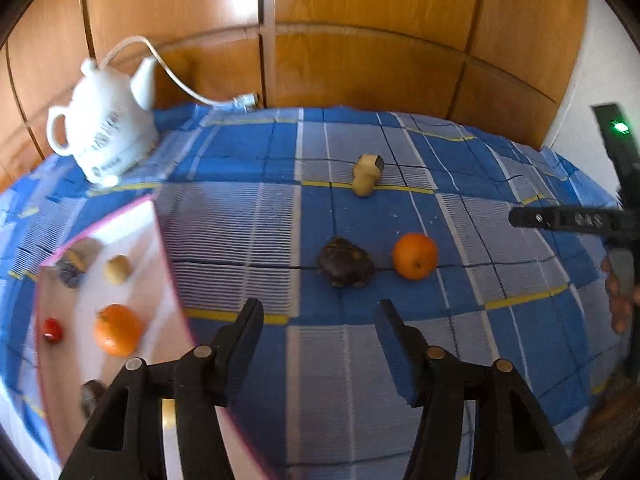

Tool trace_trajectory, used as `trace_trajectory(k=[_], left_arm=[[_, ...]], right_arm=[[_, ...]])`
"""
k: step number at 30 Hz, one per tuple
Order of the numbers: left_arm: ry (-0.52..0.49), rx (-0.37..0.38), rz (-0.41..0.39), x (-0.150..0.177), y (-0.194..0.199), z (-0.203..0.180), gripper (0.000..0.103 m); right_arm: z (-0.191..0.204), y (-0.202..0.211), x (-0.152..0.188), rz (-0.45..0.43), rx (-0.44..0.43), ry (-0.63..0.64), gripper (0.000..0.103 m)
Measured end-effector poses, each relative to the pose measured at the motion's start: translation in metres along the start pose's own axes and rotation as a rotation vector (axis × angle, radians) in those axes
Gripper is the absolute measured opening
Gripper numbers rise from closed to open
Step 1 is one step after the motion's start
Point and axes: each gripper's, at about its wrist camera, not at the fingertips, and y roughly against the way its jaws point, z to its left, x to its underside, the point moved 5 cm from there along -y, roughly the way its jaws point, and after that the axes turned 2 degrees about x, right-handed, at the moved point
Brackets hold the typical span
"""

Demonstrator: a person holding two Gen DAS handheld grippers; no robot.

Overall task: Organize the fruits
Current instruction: 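Grasp the dark oval fruit with the left gripper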

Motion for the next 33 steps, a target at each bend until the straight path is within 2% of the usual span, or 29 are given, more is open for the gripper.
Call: trace_trajectory(k=[6,14,16,18,19,21,23,25,33], left_arm=[[0.07,0.033,0.038,-0.018,-0.033,-0.001,0.058],[0.151,0.065,0.046,-0.036,-0.064,-0.001,0.059],[0.163,0.055,0.074,-0.034,-0.078,0.0,0.056],[0.186,0.092,0.087,-0.031,-0.085,0.001,0.052],[0.182,0.101,0.073,-0.03,-0.083,-0.001,0.041],[0.155,0.096,0.061,-0.029,-0.077,-0.007,0.039],[0.144,0.106,0.036,-0.026,-0.067,-0.01,0.028],[0.139,0.129,0.018,-0.021,-0.055,-0.013,0.025],[0.101,0.17,-0.003,0.014,-0.025,-0.021,0.025]], right_arm=[[0.003,0.003,-0.003,-0.012,-0.019,0.001,0.058],[0.008,0.003,-0.004,-0.01,-0.036,0.009,0.058],[0.009,0.002,-0.003,-0.008,-0.039,0.015,0.058],[0.01,0.003,-0.003,-0.009,-0.041,0.02,0.058],[0.01,0.003,-0.003,-0.01,-0.04,0.023,0.058],[0.01,0.003,-0.003,-0.012,-0.037,0.025,0.058],[0.01,0.002,-0.003,-0.012,-0.034,0.025,0.058],[0.01,0.003,-0.003,-0.014,-0.031,0.025,0.058],[0.009,0.001,0.0,-0.011,-0.005,0.034,0.058]])
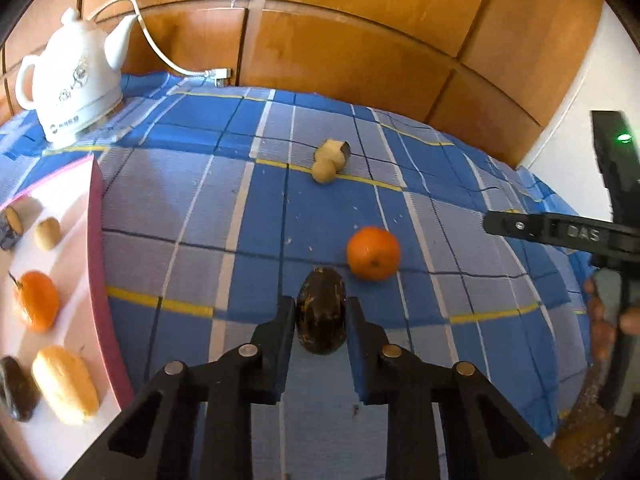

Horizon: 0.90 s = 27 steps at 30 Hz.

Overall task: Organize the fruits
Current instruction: 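Grasp the dark oval fruit with the left gripper, then lift the dark oval fruit with the left tool while the right gripper grasps a small yellow fruit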

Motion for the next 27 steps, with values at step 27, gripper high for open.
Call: trace_trajectory(k=[27], left_arm=[[-0.069,0.008,0.045,0.022,-0.011,-0.01,0.035]], right_arm=[[0.005,0.001,0.001,-0.009,0.004,0.027,0.058]])
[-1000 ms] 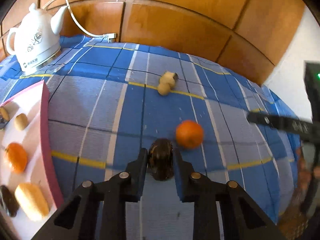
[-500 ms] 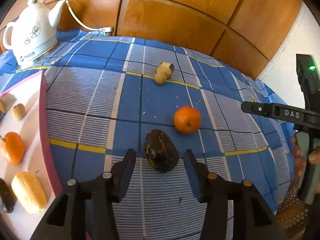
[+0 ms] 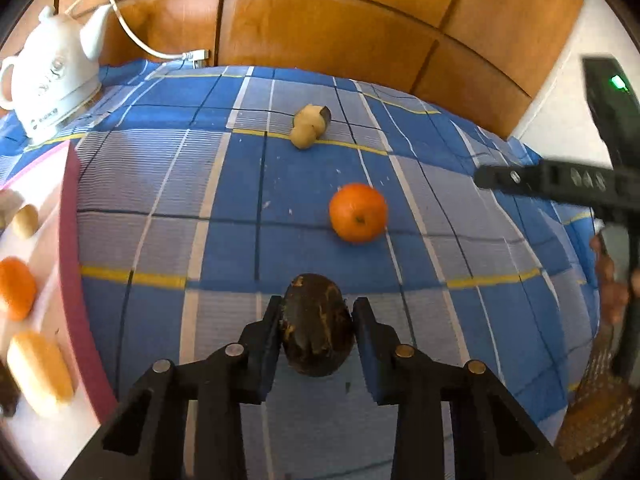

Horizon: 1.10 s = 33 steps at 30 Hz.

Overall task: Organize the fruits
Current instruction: 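Lift the dark oval fruit with the left tool while the right gripper grasps a small yellow fruit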

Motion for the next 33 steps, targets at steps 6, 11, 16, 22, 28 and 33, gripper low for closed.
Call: trace_trajectory(k=[6,11,16,22,28,33], left_arm=[[-0.007,0.006,-0.024,0.011,-0.001,0.001,0.037],[-0.01,0.004,-0.036,0.011,-0.002,0.0,0.037],[-0.014,0.012,-0.052,0.013,-0.001,0.0,0.037],[-0.002,0.029,-0.067,0.015,0.001,0.001,0.037],[-0.004,0.034,-0.082,0.017,0.002,0.002,0.037],[-0.003,0.042,-0.086,0.018,0.002,0.002,0.037]], right_arm=[[0.015,-0.003,0.005,0.009,-0.05,0.039,0.058],[0.027,-0.01,0.01,0.045,-0.114,0.023,0.049],[0.046,-0.02,0.0,0.076,-0.177,0.009,0.044],[0.089,-0.047,-0.033,0.112,-0.279,-0.052,0.043],[0.106,-0.089,-0.059,0.157,-0.263,-0.169,0.043],[0.104,-0.115,-0.069,0.173,-0.209,-0.222,0.043]])
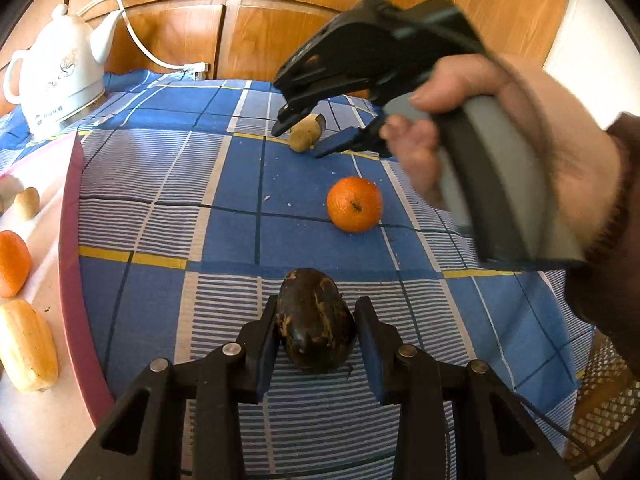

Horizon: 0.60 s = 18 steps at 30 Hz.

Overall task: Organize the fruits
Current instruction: 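Lift the dark oval fruit with the left tool while the right gripper grasps a small yellow fruit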

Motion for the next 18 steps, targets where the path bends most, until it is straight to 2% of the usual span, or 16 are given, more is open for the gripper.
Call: trace_trajectory(k=[4,5,6,10,14,18], left_arm=[[0.007,0.008,0.002,0.0,0.0,0.001,0.037],[0.005,0.009,0.002,0.0,0.0,0.002,0.037],[0.004,0.009,0.003,0.0,0.0,0.001,0.037],[0.005,0.011,0.004,-0.001,0.0,0.002,0.037],[0.006,0.011,0.003,-0.002,0.0,0.002,0.037],[0.006,0.008,0.004,-0.002,-0.001,0.002,0.037]], right_arm=[[0.002,-0.004,-0.008,-0.026,0.021,-0.009,0.04],[0.003,-0.004,-0.008,-0.028,0.028,0.004,0.027],[0.005,-0.006,-0.007,-0.025,0.043,0.027,0.023],[0.01,0.001,0.004,-0.011,0.061,0.124,0.023],[0.0,0.027,0.023,-0.006,0.081,0.229,0.023],[-0.034,0.054,0.04,-0.012,0.181,0.289,0.023]])
